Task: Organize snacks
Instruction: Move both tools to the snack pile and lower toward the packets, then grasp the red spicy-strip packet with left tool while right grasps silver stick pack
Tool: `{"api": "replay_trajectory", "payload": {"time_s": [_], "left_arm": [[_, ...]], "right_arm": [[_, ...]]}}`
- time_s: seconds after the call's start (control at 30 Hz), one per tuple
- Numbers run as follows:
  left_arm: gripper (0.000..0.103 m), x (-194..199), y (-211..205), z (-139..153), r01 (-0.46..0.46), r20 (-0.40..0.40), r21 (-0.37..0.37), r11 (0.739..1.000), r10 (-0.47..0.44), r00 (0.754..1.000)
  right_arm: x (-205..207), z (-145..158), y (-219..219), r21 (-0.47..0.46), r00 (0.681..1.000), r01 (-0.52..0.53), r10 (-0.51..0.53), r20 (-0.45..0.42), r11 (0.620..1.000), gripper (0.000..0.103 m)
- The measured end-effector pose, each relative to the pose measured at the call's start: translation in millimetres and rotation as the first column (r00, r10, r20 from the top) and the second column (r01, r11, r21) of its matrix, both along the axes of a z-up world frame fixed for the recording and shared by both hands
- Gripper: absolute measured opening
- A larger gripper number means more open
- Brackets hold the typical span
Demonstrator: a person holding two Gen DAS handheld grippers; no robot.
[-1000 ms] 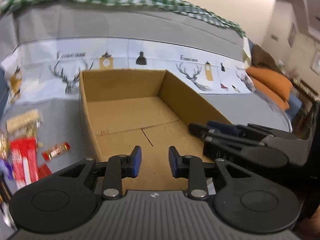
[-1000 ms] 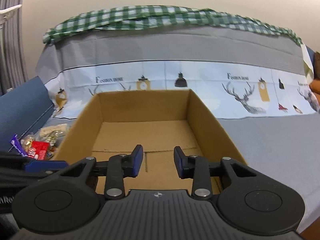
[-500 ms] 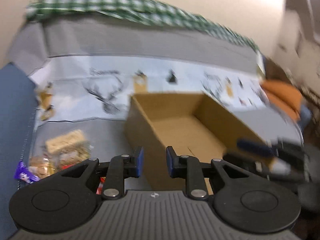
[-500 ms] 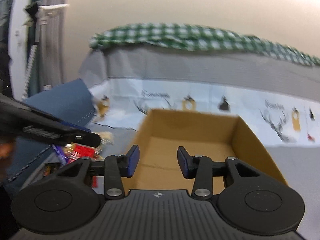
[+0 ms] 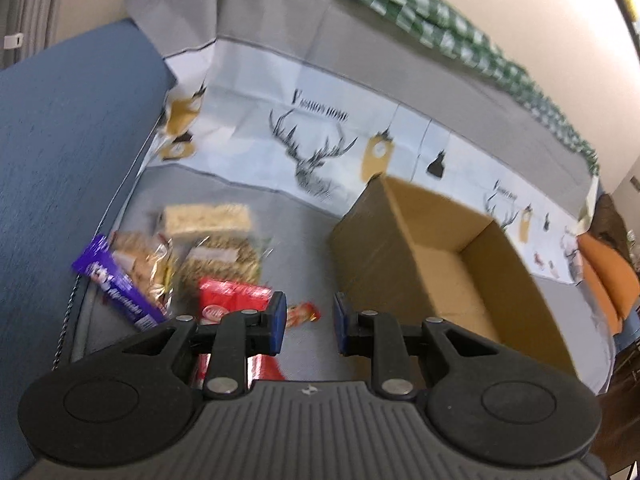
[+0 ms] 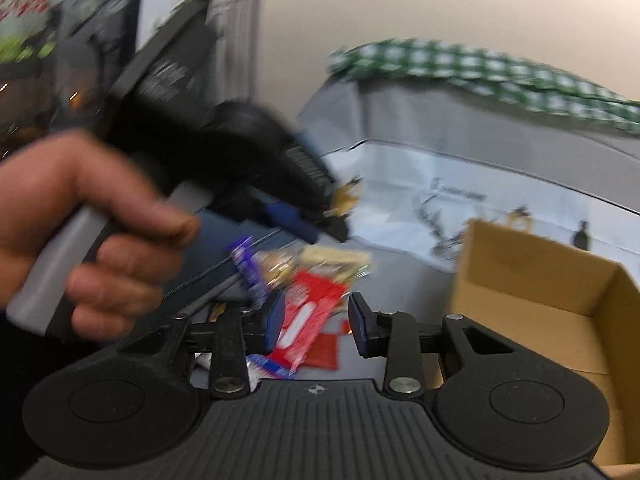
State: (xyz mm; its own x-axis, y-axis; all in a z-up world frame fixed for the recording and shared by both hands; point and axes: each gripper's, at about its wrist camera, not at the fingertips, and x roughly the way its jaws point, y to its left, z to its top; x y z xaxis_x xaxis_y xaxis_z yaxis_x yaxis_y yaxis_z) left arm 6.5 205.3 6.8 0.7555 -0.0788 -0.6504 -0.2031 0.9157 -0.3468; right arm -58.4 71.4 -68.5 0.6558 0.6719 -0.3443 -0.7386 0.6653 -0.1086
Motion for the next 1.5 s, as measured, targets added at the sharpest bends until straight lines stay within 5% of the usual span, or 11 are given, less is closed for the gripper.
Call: {"api": "replay_trajectory", "payload": {"time_s": [0.17, 0.53, 0.73, 0.9, 1.07, 1.3, 1.5], "left_arm": [[0.033, -0.6, 11.2, -5.6, -0.017, -0.026, 0.000, 1.000, 0.017, 1.000], [0.049, -8.5, 58.5, -17.3, -0.196, -0.092, -0.117, 0.974, 0.186, 0.978], [0.052, -11.2, 74.8, -24.0, -0.242, -0.125, -0.157, 0.958, 0.224, 0.967], [0.055, -8.3, 73.4, -26.5, -0.240, -0.141, -0.150, 0.959, 0.219, 0.965], [0.059, -7.8, 72.1, -27.4, -0.244, -0.145, -0.147, 0.958, 0.223, 0.964], [0.062, -8.6, 74.1, -28.8, -0.259, -0.143, -0.165, 0.952, 0.237, 0.961], [0.062, -9.9, 75.7, -30.2, -0.264, -0.149, -0.176, 0.948, 0.239, 0.959]], "right_arm": [[3.8, -27.5, 29.0, -0.100, 0.996, -0.081, 0.077, -0.044, 0.992, 0.038], [23.5, -73.7, 68.2, -0.244, 0.984, -0.135, 0.100, -0.150, 0.960, 0.063], [34.5, -86.6, 81.7, -0.316, 0.981, -0.144, 0.095, -0.167, 0.938, 0.064], [46.1, -87.3, 82.5, -0.286, 0.976, -0.152, 0.098, -0.194, 0.946, 0.064], [45.1, -84.5, 81.5, -0.270, 0.966, -0.189, 0.130, -0.222, 0.944, 0.049], [32.9, -73.8, 74.3, -0.227, 0.965, -0.185, 0.132, -0.228, 0.956, 0.013], [30.1, -60.5, 61.7, -0.176, 0.972, -0.086, 0.044, -0.230, 0.981, 0.007]]}}
